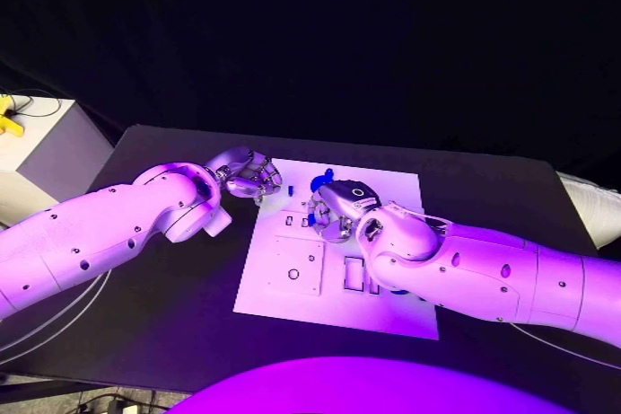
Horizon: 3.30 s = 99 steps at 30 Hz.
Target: Assemble the parts on the task board
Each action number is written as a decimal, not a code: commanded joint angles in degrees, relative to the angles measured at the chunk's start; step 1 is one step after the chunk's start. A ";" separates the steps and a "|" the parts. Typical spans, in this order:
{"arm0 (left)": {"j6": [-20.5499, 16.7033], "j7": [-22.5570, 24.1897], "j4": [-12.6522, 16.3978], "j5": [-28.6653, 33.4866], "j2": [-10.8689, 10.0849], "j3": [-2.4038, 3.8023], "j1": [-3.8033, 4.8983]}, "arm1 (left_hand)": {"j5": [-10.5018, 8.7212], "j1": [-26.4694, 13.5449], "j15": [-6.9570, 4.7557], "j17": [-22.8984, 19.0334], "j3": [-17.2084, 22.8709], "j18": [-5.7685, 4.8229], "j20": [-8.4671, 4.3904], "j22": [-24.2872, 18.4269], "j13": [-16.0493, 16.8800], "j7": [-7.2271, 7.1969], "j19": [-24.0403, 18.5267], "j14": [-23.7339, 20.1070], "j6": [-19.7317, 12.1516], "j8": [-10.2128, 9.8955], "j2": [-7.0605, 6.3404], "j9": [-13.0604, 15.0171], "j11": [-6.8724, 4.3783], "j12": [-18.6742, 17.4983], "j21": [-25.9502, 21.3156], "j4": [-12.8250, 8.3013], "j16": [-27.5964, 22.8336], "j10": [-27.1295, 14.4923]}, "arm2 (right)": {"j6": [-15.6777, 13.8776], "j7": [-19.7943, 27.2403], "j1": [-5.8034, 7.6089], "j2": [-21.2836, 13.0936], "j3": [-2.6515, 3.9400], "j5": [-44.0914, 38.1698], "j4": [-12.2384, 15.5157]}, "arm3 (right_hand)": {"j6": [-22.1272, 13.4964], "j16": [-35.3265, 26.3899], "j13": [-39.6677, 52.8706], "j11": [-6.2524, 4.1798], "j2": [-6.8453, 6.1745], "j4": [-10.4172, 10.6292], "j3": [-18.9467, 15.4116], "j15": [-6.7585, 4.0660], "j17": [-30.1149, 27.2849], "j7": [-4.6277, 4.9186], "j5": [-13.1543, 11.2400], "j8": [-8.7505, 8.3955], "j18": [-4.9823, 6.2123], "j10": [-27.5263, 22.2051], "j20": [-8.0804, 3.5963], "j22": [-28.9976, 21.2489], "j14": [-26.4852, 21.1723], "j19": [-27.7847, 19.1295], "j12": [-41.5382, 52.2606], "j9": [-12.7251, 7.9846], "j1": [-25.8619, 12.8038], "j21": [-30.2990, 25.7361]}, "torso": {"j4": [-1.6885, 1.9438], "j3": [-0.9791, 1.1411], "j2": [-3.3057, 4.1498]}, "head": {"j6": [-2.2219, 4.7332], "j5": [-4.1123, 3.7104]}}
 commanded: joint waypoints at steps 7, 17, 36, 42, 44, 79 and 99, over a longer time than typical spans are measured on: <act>0.76 0.14 0.26 0.31 0.05 0.04 0.00 | 0.26 0.42 0.18 -0.06 -0.28 0.82 0.06 0.06 -0.06 0.43 -0.31 -0.38 -0.40 0.30 0.09 -0.06 0.00 0.35 -0.09 -0.09 -0.17 -0.35 | 2.63 -2.02 -0.01 0.40 -0.10 -2.86 -0.61 | 0.39 0.31 0.06 -0.29 -0.19 0.20 0.18 -0.04 0.05 -0.03 0.23 0.35 -0.32 0.05 0.00 3.65 0.70 0.23 0.39 -0.03 -0.58 0.05 | 0.03 -0.01 0.00 | -0.09 -0.05; 0.81 0.14 0.28 0.31 0.07 0.04 0.00 | 0.26 0.42 0.18 -0.06 -0.28 0.82 0.06 0.06 -0.06 0.43 -0.31 -0.38 -0.40 0.30 0.09 -0.06 0.00 0.35 -0.09 -0.09 -0.17 -0.35 | 3.08 -2.16 -0.06 0.53 -0.13 -2.89 -0.75 | 0.33 0.31 0.06 -0.31 -0.37 0.32 0.18 -0.07 0.03 -0.04 0.24 0.31 -0.33 0.07 -0.03 3.70 0.73 0.26 0.46 -0.07 -0.76 0.09 | 0.02 -0.02 -0.01 | -0.19 0.00; 0.97 -0.01 0.26 0.31 0.03 0.04 0.00 | 0.26 0.52 0.25 -0.24 -0.41 0.82 0.10 0.12 -0.30 0.51 -0.41 -0.52 -0.52 0.43 0.17 -0.23 0.08 0.60 -0.01 -0.06 -0.06 -0.53 | 0.72 -1.55 -0.19 0.59 -0.16 -2.36 -0.77 | -0.69 0.39 -0.05 -0.16 -1.52 0.71 0.04 0.02 0.18 0.18 0.19 -0.32 -0.32 -0.01 -0.03 3.76 0.83 0.23 0.64 -0.41 -1.41 -0.03 | -0.03 0.00 -0.03 | -0.32 0.09; 1.05 -0.06 0.25 0.31 0.04 0.04 0.00 | 0.26 0.52 0.25 -0.24 -0.41 0.82 0.10 0.12 -0.30 0.51 -0.41 -0.52 -0.52 0.43 0.17 -0.23 0.08 0.60 -0.01 -0.06 -0.06 -0.53 | 0.14 -1.36 -0.20 0.58 -0.16 -2.23 -0.76 | -1.51 0.33 -0.21 0.07 -2.33 0.99 -0.24 0.20 0.11 0.42 0.10 -0.83 -0.29 -0.22 0.08 3.68 0.76 0.11 0.64 -0.67 -1.79 -0.33 | 0.02 0.02 0.00 | -0.27 0.05; 1.05 -0.07 0.25 0.31 0.03 0.04 0.00 | 0.26 0.52 0.27 -0.28 -0.44 0.82 0.11 0.13 -0.34 0.52 -0.43 -0.55 -0.56 0.44 0.17 -0.27 0.10 0.64 0.00 -0.04 -0.04 -0.56 | 0.02 -1.30 -0.20 0.56 -0.16 -2.18 -0.75 | -1.62 0.32 -0.23 0.09 -2.42 1.03 -0.28 0.22 0.11 0.45 0.08 -0.90 -0.29 -0.25 0.10 3.69 0.75 0.10 0.64 -0.71 -1.83 -0.33 | 0.00 0.01 -0.01 | -0.29 0.05; 1.19 -0.22 0.17 0.31 0.00 0.04 0.00 | 0.27 0.56 0.29 -0.34 -0.47 0.82 0.12 0.14 -0.43 0.55 -0.46 -0.60 -0.64 0.47 0.19 -0.33 0.12 0.72 0.02 -0.03 -0.01 -0.64 | -0.58 0.24 -0.33 0.10 -0.22 -0.02 -0.91 | -2.72 0.06 -0.39 0.54 -3.14 4.51 -7.42 0.70 -0.30 0.73 -3.82 -2.01 -0.19 -1.00 0.64 3.84 0.35 -0.10 2.05 -1.43 -2.50 -1.05 | -0.01 0.01 -0.02 | -0.33 -0.06; 1.23 -0.29 0.11 0.31 0.00 0.04 0.00 | 0.29 0.70 0.30 -0.43 -0.47 0.83 0.13 0.16 -0.54 0.56 -0.50 -0.65 -0.69 0.55 0.28 -0.41 0.13 0.85 0.05 -0.07 0.05 -0.72 | 1.72 0.73 -0.33 -0.27 -0.29 0.86 -0.98 | -2.11 -0.07 -0.47 0.38 -2.56 4.93 -7.62 0.57 -0.53 0.57 -3.55 -1.76 -0.22 -0.84 0.57 4.01 0.33 0.02 2.26 -1.39 -1.77 -0.86 | -0.03 0.02 -0.03 | -0.37 -0.21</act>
